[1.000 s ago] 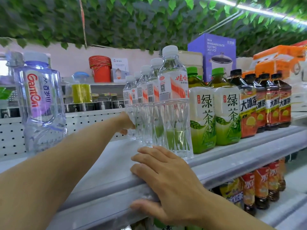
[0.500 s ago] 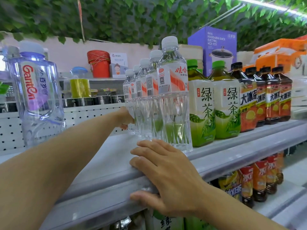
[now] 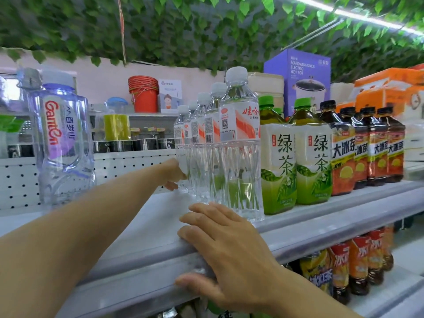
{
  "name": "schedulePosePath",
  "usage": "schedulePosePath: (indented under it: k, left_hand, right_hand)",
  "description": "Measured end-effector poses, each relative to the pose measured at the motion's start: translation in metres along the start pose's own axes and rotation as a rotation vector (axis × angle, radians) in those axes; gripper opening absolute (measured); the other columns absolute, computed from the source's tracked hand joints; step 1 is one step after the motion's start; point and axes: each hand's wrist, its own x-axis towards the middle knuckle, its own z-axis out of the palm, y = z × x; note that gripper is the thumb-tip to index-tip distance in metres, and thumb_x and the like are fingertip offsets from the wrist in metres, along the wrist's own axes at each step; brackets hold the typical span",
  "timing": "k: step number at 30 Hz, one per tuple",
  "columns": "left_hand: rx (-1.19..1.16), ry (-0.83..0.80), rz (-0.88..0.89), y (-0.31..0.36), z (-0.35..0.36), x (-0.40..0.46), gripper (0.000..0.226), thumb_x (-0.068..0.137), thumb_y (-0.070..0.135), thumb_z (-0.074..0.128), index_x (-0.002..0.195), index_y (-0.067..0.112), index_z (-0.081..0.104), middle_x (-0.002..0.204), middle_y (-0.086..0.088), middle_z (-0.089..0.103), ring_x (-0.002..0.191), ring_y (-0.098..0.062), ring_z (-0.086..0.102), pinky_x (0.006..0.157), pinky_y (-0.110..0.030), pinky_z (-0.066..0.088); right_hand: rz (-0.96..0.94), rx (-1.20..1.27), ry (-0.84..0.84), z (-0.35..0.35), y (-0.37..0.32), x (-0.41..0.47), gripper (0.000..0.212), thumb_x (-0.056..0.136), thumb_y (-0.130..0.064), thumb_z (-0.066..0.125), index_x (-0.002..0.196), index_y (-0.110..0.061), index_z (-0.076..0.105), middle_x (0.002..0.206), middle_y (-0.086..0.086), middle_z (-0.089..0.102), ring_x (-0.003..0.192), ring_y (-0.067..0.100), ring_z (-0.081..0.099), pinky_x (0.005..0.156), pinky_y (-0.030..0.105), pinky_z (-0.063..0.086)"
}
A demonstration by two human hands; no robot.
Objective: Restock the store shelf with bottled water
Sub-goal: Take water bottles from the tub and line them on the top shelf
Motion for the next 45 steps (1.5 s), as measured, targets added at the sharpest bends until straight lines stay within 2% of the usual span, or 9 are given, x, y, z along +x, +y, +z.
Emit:
schedulePosePath:
  k: [6,11,17,24,27,31,36,40,45]
  left_hand:
    - [0.025,-0.003,0.016,0.002,0.004,-0.002,0.036,0.094,0.013,0.054,0.126,0.002,0.041,0.119,-0.019,0.057,0.089,-0.028,0.065,0.067,-0.033,0.056]
    - [0.025,-0.048,0.023,0.003,0.002,-0.004,0.037,0.093,0.01,0.055,0.127,0.004,0.044,0.124,-0.018,0.057,0.09,-0.028,0.067,0.067,-0.033,0.058]
    - [0.113,-0.11,-0.036,0.009,-0.014,-0.027,0.05,0.093,0.014,0.057,0.134,-0.004,0.035,0.133,-0.023,0.05,0.115,-0.034,0.056,0.09,-0.044,0.051]
    - [0.269,-0.109,-0.015,0.002,-0.044,-0.082,0.047,0.094,0.027,0.055,0.133,0.003,0.041,0.132,-0.014,0.054,0.115,-0.027,0.057,0.082,-0.04,0.048]
    - [0.297,-0.091,-0.011,-0.004,-0.048,-0.111,0.042,0.094,0.032,0.055,0.126,0.006,0.048,0.127,-0.011,0.058,0.108,-0.023,0.059,0.082,-0.041,0.049]
    - [0.311,-0.027,0.008,-0.01,-0.049,-0.157,0.035,0.093,0.036,0.054,0.119,0.013,0.053,0.121,-0.005,0.061,0.102,-0.02,0.06,0.08,-0.036,0.046]
    - [0.176,0.12,0.063,-0.012,-0.043,-0.215,0.04,0.092,0.032,0.058,0.123,0.007,0.055,0.112,-0.008,0.061,0.106,-0.024,0.059,0.085,-0.033,0.044]
    - [0.118,0.294,0.08,-0.015,-0.04,-0.257,0.036,0.09,0.03,0.061,0.118,0.007,0.058,0.113,-0.007,0.061,0.106,-0.023,0.057,0.093,-0.033,0.046]
    - [0.093,0.491,0.098,-0.034,-0.038,-0.317,0.029,0.087,0.03,0.063,0.112,0.018,0.056,0.109,-0.001,0.063,0.096,-0.017,0.058,0.078,-0.029,0.046]
  right_hand:
    - [-0.014,-0.001,0.015,0.003,0.001,-0.001,0.054,0.09,-0.06,0.033,0.106,-0.015,0.057,0.118,0.001,0.056,0.119,0.022,0.045,0.104,0.034,0.03]
    - [-0.015,0.001,0.011,0.004,0.002,-0.001,0.053,0.09,-0.06,0.037,0.107,-0.015,0.058,0.117,0.001,0.056,0.121,0.022,0.044,0.106,0.034,0.03]
    - [-0.012,0.002,-0.02,0.0,0.001,0.0,0.053,0.09,-0.059,0.032,0.105,-0.015,0.057,0.115,0.002,0.057,0.114,0.022,0.047,0.099,0.036,0.036]
    - [0.012,0.013,-0.002,-0.001,-0.002,-0.003,0.054,0.09,-0.06,0.033,0.107,-0.015,0.058,0.116,0.003,0.06,0.113,0.023,0.052,0.099,0.038,0.039]
    - [0.032,-0.013,-0.017,0.0,-0.003,-0.003,0.055,0.089,-0.059,0.033,0.108,-0.015,0.058,0.116,0.004,0.06,0.11,0.023,0.053,0.097,0.035,0.035]
    - [0.067,-0.026,-0.038,-0.001,-0.008,-0.005,0.059,0.089,-0.061,0.029,0.117,-0.015,0.055,0.123,0.004,0.056,0.115,0.023,0.048,0.101,0.036,0.031]
    - [0.149,0.098,0.046,-0.002,-0.02,-0.011,0.065,0.085,-0.059,0.03,0.131,-0.016,0.045,0.137,0.005,0.044,0.13,0.026,0.034,0.11,0.038,0.021]
    - [0.176,0.174,0.076,-0.002,-0.038,-0.017,0.064,0.082,-0.053,0.044,0.134,-0.014,0.042,0.141,0.01,0.036,0.133,0.029,0.026,0.112,0.041,0.018]
    - [0.15,0.27,0.156,0.002,-0.084,-0.026,0.059,0.082,-0.038,0.067,0.129,-0.009,0.046,0.14,0.016,0.037,0.132,0.036,0.026,0.112,0.049,0.024]
